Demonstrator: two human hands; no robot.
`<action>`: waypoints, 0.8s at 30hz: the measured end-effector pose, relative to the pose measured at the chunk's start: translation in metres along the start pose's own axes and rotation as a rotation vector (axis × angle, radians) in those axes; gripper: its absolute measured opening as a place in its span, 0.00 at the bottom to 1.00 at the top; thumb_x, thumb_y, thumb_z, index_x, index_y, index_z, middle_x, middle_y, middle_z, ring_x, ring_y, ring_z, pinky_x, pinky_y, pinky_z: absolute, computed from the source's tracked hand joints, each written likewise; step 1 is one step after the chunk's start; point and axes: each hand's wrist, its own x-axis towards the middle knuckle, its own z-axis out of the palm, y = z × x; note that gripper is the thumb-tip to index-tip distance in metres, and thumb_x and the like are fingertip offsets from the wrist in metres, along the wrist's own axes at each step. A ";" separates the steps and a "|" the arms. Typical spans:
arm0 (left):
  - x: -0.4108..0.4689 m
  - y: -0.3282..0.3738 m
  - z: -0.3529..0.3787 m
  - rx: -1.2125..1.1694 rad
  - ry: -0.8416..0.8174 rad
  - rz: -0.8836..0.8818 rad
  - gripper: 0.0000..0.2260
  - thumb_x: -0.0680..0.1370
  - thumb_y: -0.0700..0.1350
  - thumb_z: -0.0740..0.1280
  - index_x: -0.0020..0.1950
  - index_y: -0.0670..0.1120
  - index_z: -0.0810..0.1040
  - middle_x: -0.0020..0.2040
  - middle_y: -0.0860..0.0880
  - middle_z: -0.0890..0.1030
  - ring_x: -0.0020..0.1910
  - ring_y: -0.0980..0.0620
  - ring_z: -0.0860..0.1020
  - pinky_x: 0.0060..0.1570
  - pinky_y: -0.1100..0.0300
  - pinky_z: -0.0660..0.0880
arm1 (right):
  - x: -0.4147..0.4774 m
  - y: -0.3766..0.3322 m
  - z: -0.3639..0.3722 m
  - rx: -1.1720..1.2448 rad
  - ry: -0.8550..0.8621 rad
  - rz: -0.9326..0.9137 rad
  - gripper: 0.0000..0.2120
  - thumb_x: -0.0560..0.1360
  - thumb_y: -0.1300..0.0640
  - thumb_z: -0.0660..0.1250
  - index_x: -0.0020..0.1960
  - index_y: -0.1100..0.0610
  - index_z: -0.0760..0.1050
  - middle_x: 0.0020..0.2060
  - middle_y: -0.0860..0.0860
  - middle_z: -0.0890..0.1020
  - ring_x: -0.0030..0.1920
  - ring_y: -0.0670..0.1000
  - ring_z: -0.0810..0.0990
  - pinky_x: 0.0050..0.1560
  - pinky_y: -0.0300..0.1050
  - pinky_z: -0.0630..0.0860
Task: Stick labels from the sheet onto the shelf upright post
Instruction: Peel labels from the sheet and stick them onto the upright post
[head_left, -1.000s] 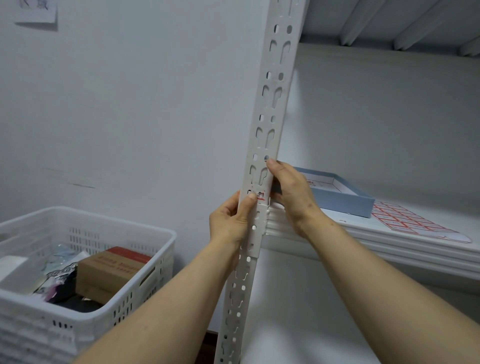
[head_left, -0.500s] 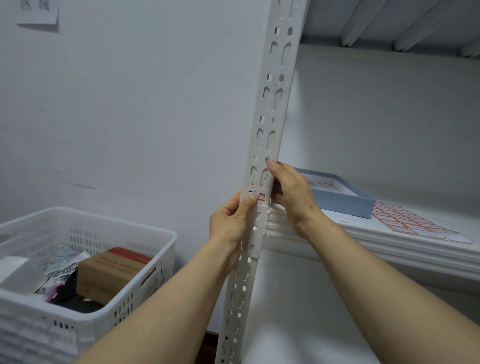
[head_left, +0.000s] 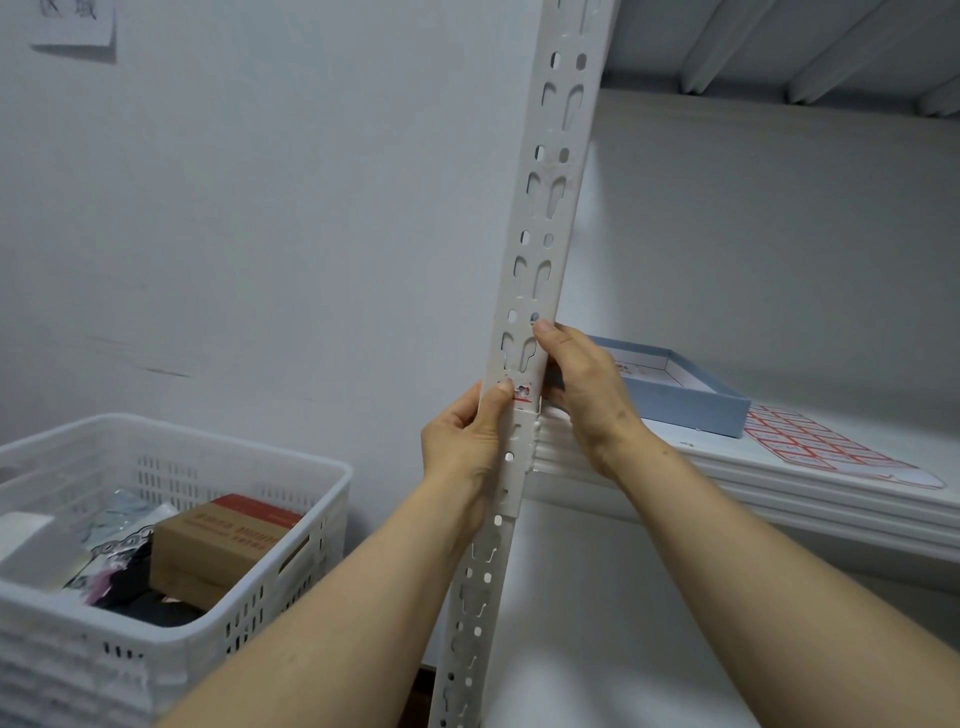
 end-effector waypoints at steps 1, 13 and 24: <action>0.000 0.000 0.000 -0.001 0.006 0.000 0.05 0.76 0.44 0.68 0.47 0.47 0.84 0.34 0.51 0.85 0.31 0.57 0.81 0.30 0.68 0.75 | 0.000 0.000 0.000 -0.001 -0.002 -0.001 0.20 0.69 0.41 0.63 0.49 0.56 0.79 0.48 0.56 0.84 0.53 0.58 0.81 0.60 0.60 0.74; 0.000 0.002 0.000 -0.020 0.006 -0.042 0.10 0.76 0.46 0.68 0.52 0.42 0.84 0.38 0.48 0.85 0.33 0.55 0.81 0.33 0.66 0.78 | -0.001 0.001 0.000 0.000 -0.001 -0.002 0.17 0.69 0.41 0.63 0.47 0.53 0.79 0.47 0.53 0.84 0.53 0.56 0.81 0.61 0.59 0.74; -0.003 0.004 0.003 -0.006 0.026 -0.025 0.05 0.76 0.45 0.69 0.47 0.46 0.83 0.33 0.52 0.84 0.30 0.58 0.81 0.29 0.69 0.76 | -0.001 0.000 0.000 -0.016 0.010 0.003 0.20 0.68 0.39 0.64 0.47 0.54 0.79 0.50 0.57 0.83 0.54 0.58 0.80 0.61 0.60 0.73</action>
